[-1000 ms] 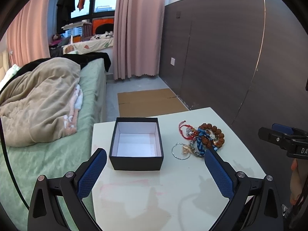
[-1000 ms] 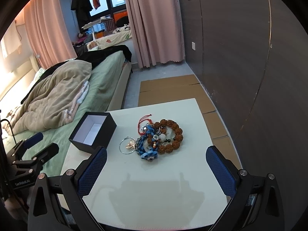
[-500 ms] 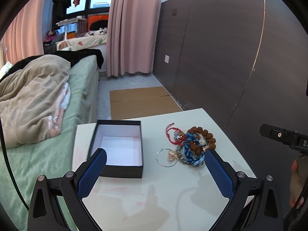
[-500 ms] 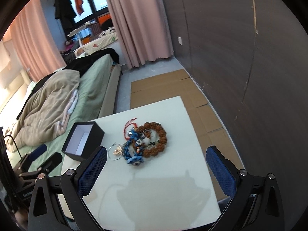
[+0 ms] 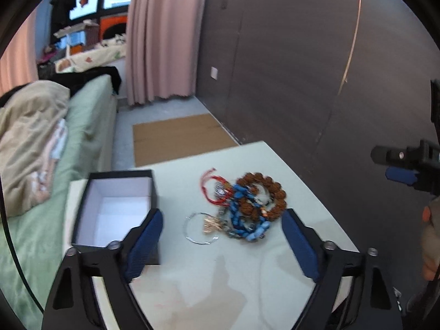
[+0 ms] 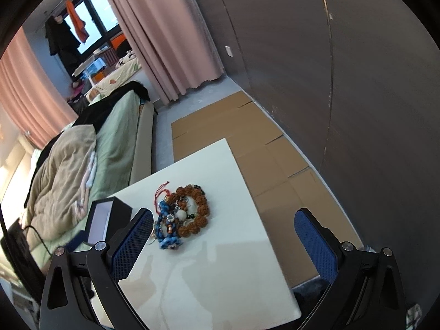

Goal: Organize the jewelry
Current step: 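Move both open grippers down toward the jewelry pile, then grasp the blue knotted bracelet with the left gripper while the right grasps the brown bracelet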

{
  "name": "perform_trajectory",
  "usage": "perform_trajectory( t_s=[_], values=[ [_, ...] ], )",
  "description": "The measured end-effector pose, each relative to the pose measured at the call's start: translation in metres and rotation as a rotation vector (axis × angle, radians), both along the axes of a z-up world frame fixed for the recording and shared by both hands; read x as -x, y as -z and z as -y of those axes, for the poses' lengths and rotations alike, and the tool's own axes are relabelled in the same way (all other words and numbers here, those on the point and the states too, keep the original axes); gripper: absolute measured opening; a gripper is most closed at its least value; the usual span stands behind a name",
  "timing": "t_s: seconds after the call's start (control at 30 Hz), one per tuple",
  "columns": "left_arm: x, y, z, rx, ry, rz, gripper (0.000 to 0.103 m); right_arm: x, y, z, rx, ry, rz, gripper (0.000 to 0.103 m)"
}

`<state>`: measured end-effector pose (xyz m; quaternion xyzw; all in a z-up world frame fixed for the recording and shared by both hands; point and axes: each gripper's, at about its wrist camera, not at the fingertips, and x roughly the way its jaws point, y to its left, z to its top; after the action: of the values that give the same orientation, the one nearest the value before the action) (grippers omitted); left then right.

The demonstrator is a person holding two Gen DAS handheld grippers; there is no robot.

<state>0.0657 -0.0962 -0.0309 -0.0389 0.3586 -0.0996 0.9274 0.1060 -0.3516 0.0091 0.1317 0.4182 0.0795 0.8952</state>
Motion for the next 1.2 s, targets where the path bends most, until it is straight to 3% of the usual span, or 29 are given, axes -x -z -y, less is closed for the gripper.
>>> perform_trajectory(
  t_s=[0.37,0.57,0.7,0.77,0.8,0.87,1.03,1.2],
  values=[
    [-0.025,0.032,0.035,0.020,0.091,-0.089,0.062,-0.015,0.008,0.011,-0.045,0.007,-0.039,0.103],
    [-0.041,0.055,0.047,0.000,0.116,-0.171,0.056,-0.020,0.010,0.011,-0.047,0.002,-0.048,0.103],
    [-0.049,0.072,0.050,-0.007,0.126,-0.235,0.043,-0.026,0.015,0.010,-0.053,0.000,-0.062,0.103],
    [-0.049,0.072,0.050,-0.046,0.119,-0.222,0.027,-0.029,0.018,0.008,-0.059,-0.002,-0.071,0.103],
    [-0.049,0.071,0.048,-0.034,0.125,-0.226,0.026,-0.032,0.020,0.007,-0.061,-0.003,-0.078,0.102],
    [-0.048,0.066,0.041,0.014,0.127,-0.215,0.024,-0.036,0.025,0.002,-0.062,-0.011,-0.093,0.098],
    [-0.046,0.053,0.027,0.038,0.103,-0.183,0.023,-0.046,0.039,-0.012,-0.053,-0.037,-0.142,0.080],
    [-0.040,0.037,0.014,0.069,0.088,-0.138,0.023,-0.055,0.052,-0.026,-0.048,-0.063,-0.181,0.069]
  ],
)
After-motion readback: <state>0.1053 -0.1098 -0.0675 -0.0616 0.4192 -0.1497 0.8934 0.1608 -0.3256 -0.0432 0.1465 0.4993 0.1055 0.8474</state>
